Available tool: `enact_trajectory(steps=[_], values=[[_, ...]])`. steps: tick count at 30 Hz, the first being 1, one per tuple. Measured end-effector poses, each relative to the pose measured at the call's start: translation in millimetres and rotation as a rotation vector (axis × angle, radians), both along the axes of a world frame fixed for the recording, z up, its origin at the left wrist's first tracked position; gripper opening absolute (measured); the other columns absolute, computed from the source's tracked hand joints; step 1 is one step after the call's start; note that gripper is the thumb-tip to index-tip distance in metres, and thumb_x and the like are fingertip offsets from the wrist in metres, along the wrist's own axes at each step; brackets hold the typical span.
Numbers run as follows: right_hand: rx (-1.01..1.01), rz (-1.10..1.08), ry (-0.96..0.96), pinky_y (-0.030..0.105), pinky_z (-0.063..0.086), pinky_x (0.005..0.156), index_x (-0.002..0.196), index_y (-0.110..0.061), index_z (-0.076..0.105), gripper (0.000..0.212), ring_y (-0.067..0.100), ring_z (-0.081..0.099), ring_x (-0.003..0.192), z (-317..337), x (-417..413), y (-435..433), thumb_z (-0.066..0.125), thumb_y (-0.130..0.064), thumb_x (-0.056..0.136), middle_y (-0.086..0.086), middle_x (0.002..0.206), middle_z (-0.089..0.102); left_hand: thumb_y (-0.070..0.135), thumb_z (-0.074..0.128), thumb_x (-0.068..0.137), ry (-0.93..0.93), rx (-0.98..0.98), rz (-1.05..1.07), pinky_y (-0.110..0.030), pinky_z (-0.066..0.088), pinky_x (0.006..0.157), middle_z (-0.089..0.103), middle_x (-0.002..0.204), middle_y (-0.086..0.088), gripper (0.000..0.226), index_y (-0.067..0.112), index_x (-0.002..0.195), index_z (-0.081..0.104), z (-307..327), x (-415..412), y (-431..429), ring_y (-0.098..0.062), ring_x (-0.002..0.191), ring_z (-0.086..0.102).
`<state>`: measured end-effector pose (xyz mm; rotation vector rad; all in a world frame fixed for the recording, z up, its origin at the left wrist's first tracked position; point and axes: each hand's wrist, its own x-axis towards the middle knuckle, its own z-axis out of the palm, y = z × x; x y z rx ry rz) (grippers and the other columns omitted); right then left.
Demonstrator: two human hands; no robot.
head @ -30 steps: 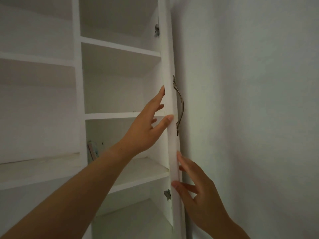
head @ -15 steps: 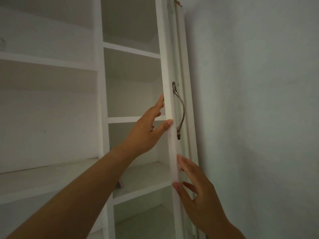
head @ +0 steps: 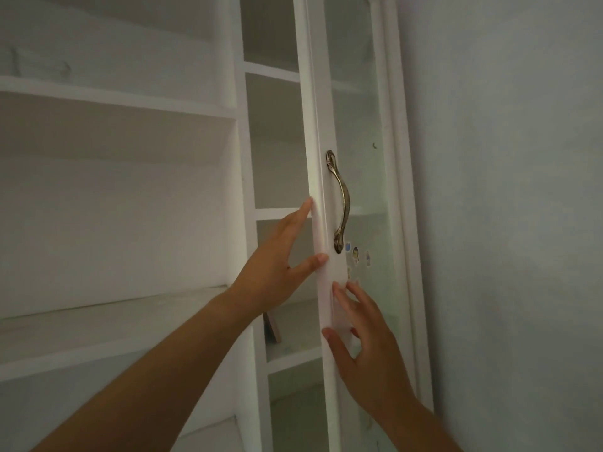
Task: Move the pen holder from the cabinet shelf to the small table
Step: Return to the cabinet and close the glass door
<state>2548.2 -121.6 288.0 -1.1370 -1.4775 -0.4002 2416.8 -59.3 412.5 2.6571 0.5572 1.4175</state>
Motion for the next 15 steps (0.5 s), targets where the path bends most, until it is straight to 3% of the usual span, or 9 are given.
enact_trajectory(steps=[5,11,15], values=[[-0.033,0.010,-0.038,0.027,0.030,0.107,0.135,-0.051,0.017,0.055,0.000,0.017,0.136,-2,-3,18,0.036,-0.060,0.084,-0.024,0.148,0.013,0.047,0.055,0.082,0.002,0.147,0.152,-0.039,0.033,0.103,0.012,0.153,0.011,0.079,0.047,0.137,-0.002,-8,-11,11,-0.014,0.136,0.023],[-0.083,0.055,-0.055,0.028,0.027,0.110,0.139,-0.044,0.018,0.063,0.002,0.014,0.139,-4,3,33,0.036,-0.063,0.082,-0.026,0.150,0.007,0.041,0.056,0.083,0.028,0.147,0.193,-0.036,0.031,0.105,0.009,0.154,0.011,0.081,0.033,0.143,0.002,-10,-11,20,-0.011,0.138,0.019],[-0.140,0.118,-0.124,0.005,0.012,0.103,0.137,-0.049,0.016,0.061,-0.011,0.006,0.135,-2,10,39,0.050,-0.049,0.087,-0.034,0.147,0.000,0.051,0.048,0.077,0.043,0.101,0.218,-0.040,0.031,0.107,0.010,0.154,0.011,0.077,0.041,0.136,0.000,-9,-16,25,-0.014,0.139,0.017]])
